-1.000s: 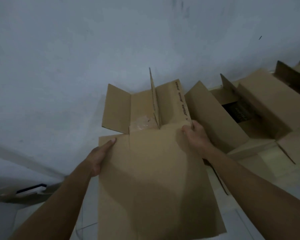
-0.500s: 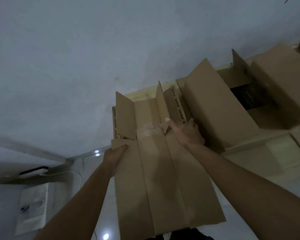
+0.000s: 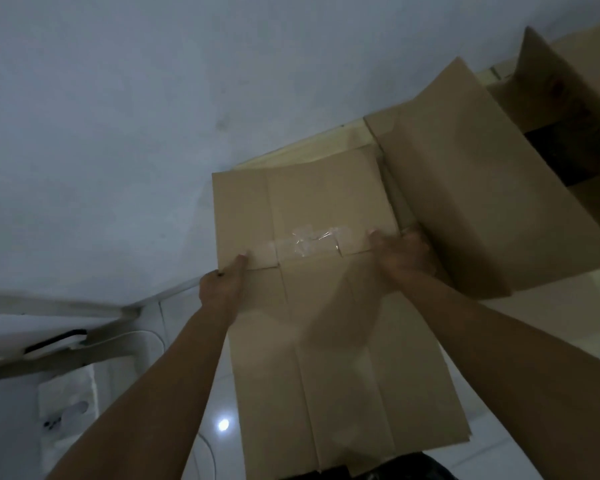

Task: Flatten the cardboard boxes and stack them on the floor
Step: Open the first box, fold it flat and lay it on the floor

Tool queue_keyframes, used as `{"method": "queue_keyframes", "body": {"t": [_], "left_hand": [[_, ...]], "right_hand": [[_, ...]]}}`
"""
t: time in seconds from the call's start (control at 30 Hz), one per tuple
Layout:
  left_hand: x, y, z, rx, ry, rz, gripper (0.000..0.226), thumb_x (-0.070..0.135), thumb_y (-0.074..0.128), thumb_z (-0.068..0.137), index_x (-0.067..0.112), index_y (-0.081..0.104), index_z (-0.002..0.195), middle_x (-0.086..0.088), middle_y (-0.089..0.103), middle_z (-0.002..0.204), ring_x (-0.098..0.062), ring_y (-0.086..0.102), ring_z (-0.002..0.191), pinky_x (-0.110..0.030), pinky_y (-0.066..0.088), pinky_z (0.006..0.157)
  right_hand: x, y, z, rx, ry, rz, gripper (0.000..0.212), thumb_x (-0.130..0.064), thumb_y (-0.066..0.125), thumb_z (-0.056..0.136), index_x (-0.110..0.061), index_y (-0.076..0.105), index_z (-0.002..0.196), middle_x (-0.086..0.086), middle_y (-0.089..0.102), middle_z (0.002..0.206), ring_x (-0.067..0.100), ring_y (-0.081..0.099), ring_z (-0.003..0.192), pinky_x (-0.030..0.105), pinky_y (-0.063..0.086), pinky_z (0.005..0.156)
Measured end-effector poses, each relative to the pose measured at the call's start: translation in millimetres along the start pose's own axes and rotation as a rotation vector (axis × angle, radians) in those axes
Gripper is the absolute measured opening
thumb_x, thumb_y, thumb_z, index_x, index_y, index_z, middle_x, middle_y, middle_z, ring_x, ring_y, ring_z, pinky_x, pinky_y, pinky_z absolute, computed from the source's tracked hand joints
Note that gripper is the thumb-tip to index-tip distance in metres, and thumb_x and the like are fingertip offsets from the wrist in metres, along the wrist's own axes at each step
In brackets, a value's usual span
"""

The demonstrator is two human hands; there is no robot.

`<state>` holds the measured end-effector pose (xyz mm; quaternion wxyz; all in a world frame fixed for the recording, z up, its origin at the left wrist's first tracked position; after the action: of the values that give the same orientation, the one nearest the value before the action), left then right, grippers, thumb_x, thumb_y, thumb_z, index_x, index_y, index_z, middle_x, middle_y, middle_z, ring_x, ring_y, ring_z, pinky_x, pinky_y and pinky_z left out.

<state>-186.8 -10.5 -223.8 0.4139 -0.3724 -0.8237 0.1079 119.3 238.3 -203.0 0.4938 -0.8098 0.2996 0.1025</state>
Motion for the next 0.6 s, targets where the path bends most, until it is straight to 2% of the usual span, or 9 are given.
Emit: {"method": "queue_keyframes", "body": {"t": [0.07,0.13,0.2,0.27,0.33,0.43,0.47,0.53,0.6], "left_hand": [[1,3,5,-0.013,0.022,0.012,0.085,0.065,0.074,0.071,0.003,0.06,0.127,-0.013,0.061,0.127,-0.033,0.058,0.114,-0.045,0.048,0.099],[4,2,8,-0.023,0.064,0.026,0.076,0.067,0.073,0.068,0.009,0.067,0.117,-0.007,0.067,0.116,-0.029,0.062,0.107,-0.044,0.052,0.095],[12,1,9,-0.06,0.136,0.02,0.063,0.066,0.074,0.067,0.015,0.074,0.105,-0.001,0.072,0.101,-0.022,0.067,0.095,-0.043,0.056,0.089],[23,1,8,-0.099,0.198,0.015,0.06,0.061,0.075,0.071,0.015,0.074,0.108,0.0,0.073,0.1,-0.02,0.068,0.093,-0.042,0.057,0.087],[34,-1,6,-0.113,0.243,0.065,0.058,0.058,0.072,0.076,0.013,0.072,0.113,-0.003,0.072,0.105,-0.022,0.068,0.096,-0.043,0.056,0.089],[54,-4,-10,-0.104,0.319,0.152,0.056,0.055,0.065,0.083,0.011,0.069,0.117,-0.008,0.071,0.109,-0.029,0.066,0.101,-0.045,0.054,0.091],[62,-5,-19,-0.087,0.357,0.193,0.053,0.052,0.061,0.086,0.01,0.069,0.117,-0.01,0.07,0.11,-0.032,0.065,0.102,-0.044,0.053,0.091],[85,-11,-47,-0.001,0.448,0.294,0.045,0.042,0.056,0.093,0.005,0.066,0.116,-0.016,0.068,0.112,-0.036,0.063,0.104,-0.037,0.051,0.088],[111,-17,-80,0.082,0.544,0.345,0.04,0.035,0.053,0.096,0.003,0.064,0.116,-0.018,0.067,0.115,-0.038,0.061,0.107,-0.032,0.044,0.082]], "right_hand": [[0,-3,1,0.017,-0.016,-0.006,0.077,-0.074,0.063,0.073,-0.018,0.059,0.126,0.011,0.06,0.131,0.034,0.056,0.121,0.045,0.045,0.101],[-3,-9,-1,0.032,-0.043,-0.029,0.078,-0.077,0.062,0.07,-0.021,0.062,0.124,0.009,0.063,0.128,0.034,0.058,0.118,0.045,0.047,0.099],[-7,-10,-1,-0.003,-0.076,-0.002,0.085,-0.081,0.06,0.064,-0.022,0.064,0.125,0.008,0.065,0.125,0.033,0.06,0.116,0.046,0.049,0.097],[-15,-8,-1,-0.071,-0.132,0.036,0.089,-0.081,0.06,0.062,-0.02,0.063,0.126,0.008,0.065,0.124,0.032,0.061,0.114,0.049,0.052,0.095],[-29,-7,-6,-0.162,-0.212,0.056,0.073,-0.068,0.064,0.077,-0.015,0.063,0.127,0.01,0.065,0.125,0.032,0.06,0.116,0.047,0.051,0.098],[-52,-6,-23,-0.249,-0.35,0.05,0.047,-0.044,0.056,0.097,-0.012,0.061,0.13,0.01,0.063,0.128,0.03,0.057,0.119,0.031,0.044,0.096],[-57,-7,-30,-0.246,-0.385,0.045,0.044,-0.042,0.052,0.1,-0.012,0.06,0.13,0.01,0.064,0.127,0.03,0.057,0.119,0.03,0.044,0.094],[-65,-16,-44,-0.2,-0.437,0.0,0.044,-0.046,0.045,0.101,-0.013,0.057,0.128,0.01,0.064,0.123,0.033,0.058,0.116,0.039,0.048,0.095],[-75,-35,-60,-0.12,-0.485,-0.069,0.042,-0.046,0.04,0.102,-0.012,0.055,0.123,0.012,0.064,0.118,0.035,0.059,0.11,0.042,0.049,0.089]]}}
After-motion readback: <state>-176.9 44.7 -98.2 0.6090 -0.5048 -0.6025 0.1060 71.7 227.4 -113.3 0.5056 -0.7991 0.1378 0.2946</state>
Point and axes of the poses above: each hand's wrist, its own z-axis towards the middle knuckle, its own y-axis out of the palm, x = y × z, the point moved 10 cm from there along z, towards the middle knuckle
